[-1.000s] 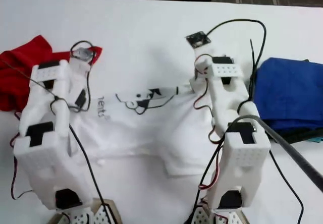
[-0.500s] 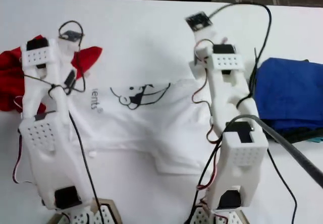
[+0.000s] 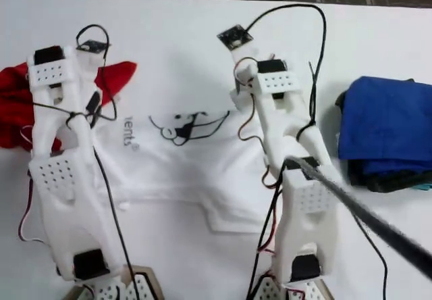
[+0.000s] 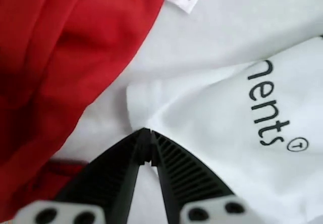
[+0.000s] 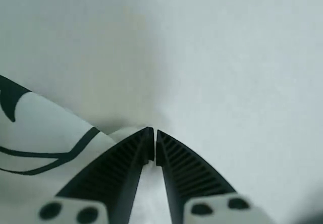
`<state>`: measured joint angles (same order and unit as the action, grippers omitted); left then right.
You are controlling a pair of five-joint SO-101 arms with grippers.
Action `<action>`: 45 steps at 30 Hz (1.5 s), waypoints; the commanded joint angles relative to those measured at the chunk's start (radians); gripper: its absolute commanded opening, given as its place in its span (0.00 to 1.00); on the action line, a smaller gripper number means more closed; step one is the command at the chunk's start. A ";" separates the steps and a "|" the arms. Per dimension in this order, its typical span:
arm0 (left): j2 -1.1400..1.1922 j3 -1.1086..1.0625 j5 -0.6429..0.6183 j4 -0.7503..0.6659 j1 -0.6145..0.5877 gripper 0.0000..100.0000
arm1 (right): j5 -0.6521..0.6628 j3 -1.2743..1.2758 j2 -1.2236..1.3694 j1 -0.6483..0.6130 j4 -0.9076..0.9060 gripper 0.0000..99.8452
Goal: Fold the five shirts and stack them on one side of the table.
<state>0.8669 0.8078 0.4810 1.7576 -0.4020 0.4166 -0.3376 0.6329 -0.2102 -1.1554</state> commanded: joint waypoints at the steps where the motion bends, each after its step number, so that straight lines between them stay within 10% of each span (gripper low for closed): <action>1: -0.118 0.035 -0.008 0.023 0.000 0.03 | -0.006 -0.040 0.005 0.044 -0.007 0.02; 22: -0.124 -0.338 0.032 -0.321 -0.057 0.03 | 0.002 -0.040 0.012 0.108 -0.001 0.02; 45: -0.133 0.133 0.037 0.031 -0.011 0.03 | 0.069 -0.183 -0.242 0.031 -0.318 0.02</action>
<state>0.7733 0.9244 0.5102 1.7668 -0.4189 0.4273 -0.4772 0.4902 -0.1473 -1.3978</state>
